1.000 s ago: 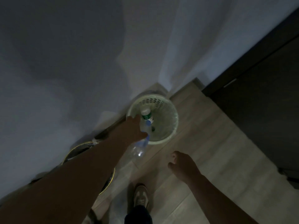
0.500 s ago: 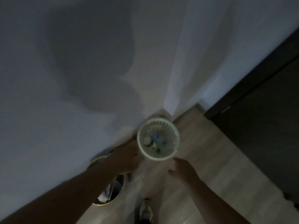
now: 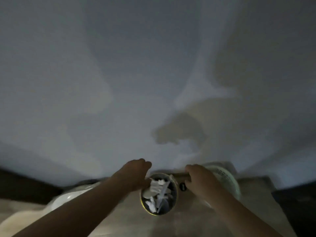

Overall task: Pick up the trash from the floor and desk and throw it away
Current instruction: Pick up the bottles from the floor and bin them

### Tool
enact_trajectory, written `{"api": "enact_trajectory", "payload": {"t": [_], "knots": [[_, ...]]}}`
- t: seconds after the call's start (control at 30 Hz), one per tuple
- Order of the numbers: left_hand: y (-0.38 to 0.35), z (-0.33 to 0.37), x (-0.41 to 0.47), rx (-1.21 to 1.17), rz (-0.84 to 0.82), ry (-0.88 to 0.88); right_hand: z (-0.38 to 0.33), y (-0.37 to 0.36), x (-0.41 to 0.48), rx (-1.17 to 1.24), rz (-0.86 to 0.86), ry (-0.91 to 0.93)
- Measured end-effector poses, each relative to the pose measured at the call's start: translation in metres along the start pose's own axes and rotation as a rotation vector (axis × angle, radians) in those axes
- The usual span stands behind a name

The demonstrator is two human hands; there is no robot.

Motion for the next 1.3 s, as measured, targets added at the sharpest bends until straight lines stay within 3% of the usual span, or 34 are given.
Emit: {"api": "enact_trajectory", "payload": {"t": [0.3,0.6,0.9,1.3], "knots": [[0.026,-0.278,-0.278,-0.175,0.253,0.5,-0.371,0.056,0.037,-0.054,0.017,0.607],[0.029,-0.423,-0.577,-0.281,0.592,0.936,-0.702,0.067,-0.031,-0.132,0.083,1.178],[0.003,-0.498,-0.735,-0.334,0.712,1.28,-0.917,0.032,-0.078,-0.196,0.053,1.572],[-0.034,-0.626,-0.833,-0.392,0.719,1.685,-1.143,-0.019,-0.057,-0.162,-0.034,1.927]]}}
Point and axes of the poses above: each hand's wrist, its own x-axis towards the middle knuckle, its own y-axis out of the back of the hand, z = x × y, the point moved 4 cm from there along x, towards the middle knuckle, and after that the axes turned 13 degrees about y, right-handed, at the moved point
